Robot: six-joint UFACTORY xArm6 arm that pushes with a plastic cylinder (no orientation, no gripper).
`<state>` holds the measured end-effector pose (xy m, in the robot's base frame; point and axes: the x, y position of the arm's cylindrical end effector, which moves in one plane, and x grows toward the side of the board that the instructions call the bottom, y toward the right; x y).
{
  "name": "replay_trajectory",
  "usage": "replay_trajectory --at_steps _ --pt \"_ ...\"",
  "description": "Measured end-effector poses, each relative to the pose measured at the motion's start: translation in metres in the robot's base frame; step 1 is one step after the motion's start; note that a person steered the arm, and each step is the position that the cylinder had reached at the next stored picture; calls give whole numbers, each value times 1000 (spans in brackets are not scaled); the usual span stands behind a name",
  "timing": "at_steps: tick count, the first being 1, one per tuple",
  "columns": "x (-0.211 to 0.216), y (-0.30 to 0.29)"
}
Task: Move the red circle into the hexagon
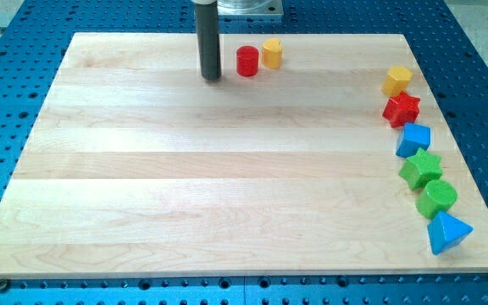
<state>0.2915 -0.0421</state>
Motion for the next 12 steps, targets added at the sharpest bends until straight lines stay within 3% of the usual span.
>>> replay_trajectory --at_steps 2,3,4,5,6,8,9,11,12 --pt "-13 40" --pt "9 112" --pt "26 104" --pt "9 107" --pt "-11 172" --pt "-49 193" --pt "-49 270" --pt "-91 326" --pt "-79 355"
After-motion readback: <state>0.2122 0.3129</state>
